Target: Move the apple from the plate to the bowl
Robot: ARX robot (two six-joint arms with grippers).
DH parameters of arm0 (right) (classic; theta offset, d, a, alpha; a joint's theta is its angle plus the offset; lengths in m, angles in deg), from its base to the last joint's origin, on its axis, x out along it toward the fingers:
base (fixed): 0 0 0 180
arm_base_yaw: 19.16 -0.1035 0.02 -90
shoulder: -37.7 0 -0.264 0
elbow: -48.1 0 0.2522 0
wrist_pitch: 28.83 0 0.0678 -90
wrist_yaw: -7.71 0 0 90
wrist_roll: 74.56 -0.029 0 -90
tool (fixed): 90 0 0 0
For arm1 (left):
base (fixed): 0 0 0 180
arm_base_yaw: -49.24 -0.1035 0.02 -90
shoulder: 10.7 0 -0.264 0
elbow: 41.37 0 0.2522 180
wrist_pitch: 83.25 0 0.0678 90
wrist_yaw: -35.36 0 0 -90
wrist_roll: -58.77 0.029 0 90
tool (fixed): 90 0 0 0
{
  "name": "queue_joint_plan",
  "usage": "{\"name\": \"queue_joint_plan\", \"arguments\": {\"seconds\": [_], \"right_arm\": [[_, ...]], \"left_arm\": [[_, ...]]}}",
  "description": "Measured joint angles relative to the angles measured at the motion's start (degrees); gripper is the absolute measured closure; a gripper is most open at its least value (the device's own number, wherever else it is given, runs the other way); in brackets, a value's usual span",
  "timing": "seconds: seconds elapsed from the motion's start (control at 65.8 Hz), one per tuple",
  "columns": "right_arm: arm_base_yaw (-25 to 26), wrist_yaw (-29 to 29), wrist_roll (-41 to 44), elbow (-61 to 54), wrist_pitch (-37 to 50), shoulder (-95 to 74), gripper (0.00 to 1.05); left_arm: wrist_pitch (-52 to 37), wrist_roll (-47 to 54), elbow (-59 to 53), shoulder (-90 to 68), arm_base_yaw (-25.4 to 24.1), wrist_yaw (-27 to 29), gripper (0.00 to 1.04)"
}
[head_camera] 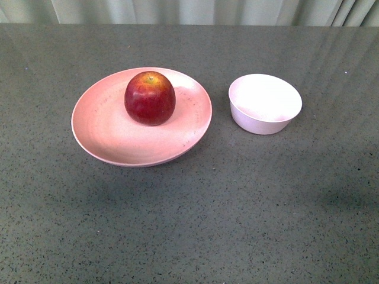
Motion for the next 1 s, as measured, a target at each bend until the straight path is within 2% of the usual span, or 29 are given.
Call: {"name": "queue_joint_plan", "arguments": {"seconds": [0.258,0.744,0.775,0.82,0.851,0.866,0.911,0.957,1.003], "right_arm": [[0.0,0.0,0.1,0.0,-0.8,2.0,1.01],[0.0,0.0,0.0,0.0,-0.8,2.1,0.14],[0.0,0.0,0.0,0.0,-0.8,2.1,0.09],[0.0,0.0,0.0,0.0,-0.8,2.1,0.08],[0.0,0.0,0.0,0.0,-0.8,2.1,0.09],[0.0,0.0,0.0,0.0,-0.8,2.1,0.09],[0.0,0.0,0.0,0.0,-0.8,2.1,0.09],[0.0,0.1,0.0,0.0,-0.8,2.1,0.09],[0.0,0.1,0.0,0.0,-0.8,2.1,0.09]], "left_arm": [[0.0,0.0,0.0,0.0,0.0,0.0,0.09],[0.0,0.0,0.0,0.0,0.0,0.0,0.09],[0.0,0.0,0.0,0.0,0.0,0.0,0.09],[0.0,0.0,0.0,0.0,0.0,-0.1,0.09],[2.7,-0.8,0.9,-1.5,-1.3,-4.6,0.09],[6.1,-1.6,2.3,-3.2,-2.6,-9.2,0.09],[10.5,-2.8,5.2,-9.2,-4.6,-16.9,0.09],[9.0,-4.0,7.7,-18.4,-5.1,-23.6,0.09],[4.3,-4.6,9.5,-26.4,-4.6,-25.7,0.09]]}}
